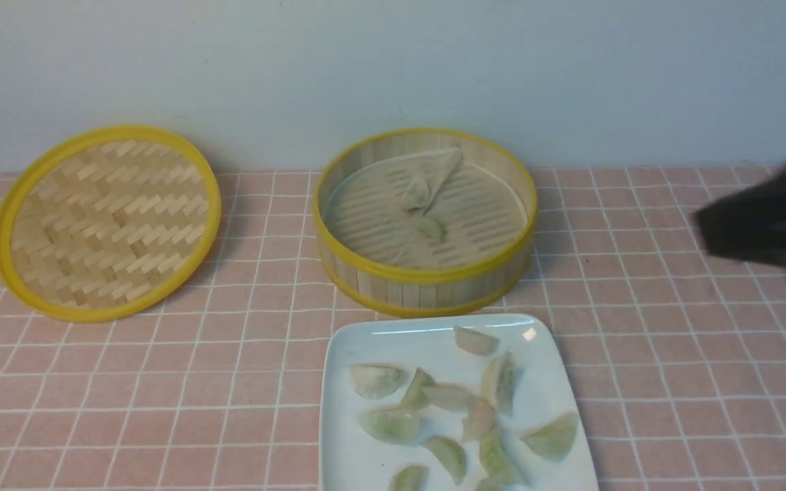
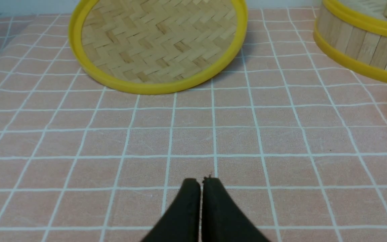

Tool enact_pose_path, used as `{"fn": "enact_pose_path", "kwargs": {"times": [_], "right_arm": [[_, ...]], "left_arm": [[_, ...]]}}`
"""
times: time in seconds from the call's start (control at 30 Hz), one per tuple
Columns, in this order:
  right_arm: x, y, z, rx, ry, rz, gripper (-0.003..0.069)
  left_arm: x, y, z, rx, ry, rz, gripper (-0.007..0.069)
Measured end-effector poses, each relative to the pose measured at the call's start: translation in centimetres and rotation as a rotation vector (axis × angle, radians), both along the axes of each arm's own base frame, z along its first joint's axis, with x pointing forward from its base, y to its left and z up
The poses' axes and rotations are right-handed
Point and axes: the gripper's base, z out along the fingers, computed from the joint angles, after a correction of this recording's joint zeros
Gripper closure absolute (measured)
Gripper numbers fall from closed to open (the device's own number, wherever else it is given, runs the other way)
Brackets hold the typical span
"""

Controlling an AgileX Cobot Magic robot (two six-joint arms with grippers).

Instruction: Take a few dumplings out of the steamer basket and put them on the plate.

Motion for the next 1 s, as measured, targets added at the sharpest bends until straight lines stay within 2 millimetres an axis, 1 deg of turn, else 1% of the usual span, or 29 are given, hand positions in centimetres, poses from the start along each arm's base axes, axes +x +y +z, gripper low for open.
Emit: {"fn": "enact_pose_path", "kwargs": {"times": [0.03, 0.1, 0.13, 0.17, 0.2, 0.23, 0.3, 0.33, 0.37, 0.43, 0.57, 0.67, 1.0], "right_arm": [[-2.1, -1.7, -0.1, 0.061, -0.094, -0.011, 0.0671], [-5.9, -4.6, -1.5, 0.177, -0.271, -0.027, 0.0671], [-7.8, -6.1, -2.8, 0.228, -0.349, -0.037, 0.0671], [-8.8, -7.0, -3.6, 0.267, -0.402, -0.045, 0.0671], [-9.0, -7.2, -3.9, 0.269, -0.407, -0.047, 0.0671], [-10.3, -8.2, -5.6, 0.314, -0.473, -0.066, 0.0671], [-11.4, -9.5, -8.4, 0.355, -0.55, -0.097, 0.0671], [-11.2, -9.4, -9.1, 0.349, -0.553, -0.105, 0.0671], [-11.0, -9.4, -10.4, 0.333, -0.545, -0.123, 0.0671], [-10.2, -9.2, -12.0, 0.305, -0.505, -0.147, 0.0671], [-9.5, -8.8, -13.7, 0.263, -0.466, -0.159, 0.0671], [-9.3, -8.7, -14.0, 0.249, -0.472, -0.161, 0.0671], [-9.3, -8.6, -13.6, 0.277, -0.512, -0.15, 0.0671]], "left_arm": [[0.0, 0.0, 0.0, 0.0, 0.0, 0.0, 0.0631], [0.0, 0.0, 0.0, 0.0, 0.0, 0.0, 0.0631], [0.0, 0.0, 0.0, 0.0, 0.0, 0.0, 0.0631], [0.0, 0.0, 0.0, 0.0, 0.0, 0.0, 0.0631], [0.0, 0.0, 0.0, 0.0, 0.0, 0.0, 0.0631], [0.0, 0.0, 0.0, 0.0, 0.0, 0.0, 0.0631], [0.0, 0.0, 0.0, 0.0, 0.0, 0.0, 0.0631], [0.0, 0.0, 0.0, 0.0, 0.0, 0.0, 0.0631], [0.0, 0.0, 0.0, 0.0, 0.0, 0.0, 0.0631], [0.0, 0.0, 0.0, -0.001, -0.002, 0.0, 0.0631], [0.0, 0.0, 0.0, -0.001, -0.003, 0.0, 0.0631], [0.0, 0.0, 0.0, -0.001, -0.003, 0.0, 0.0631], [0.0, 0.0, 0.0, -0.001, -0.003, 0.0, 0.0631]]}}
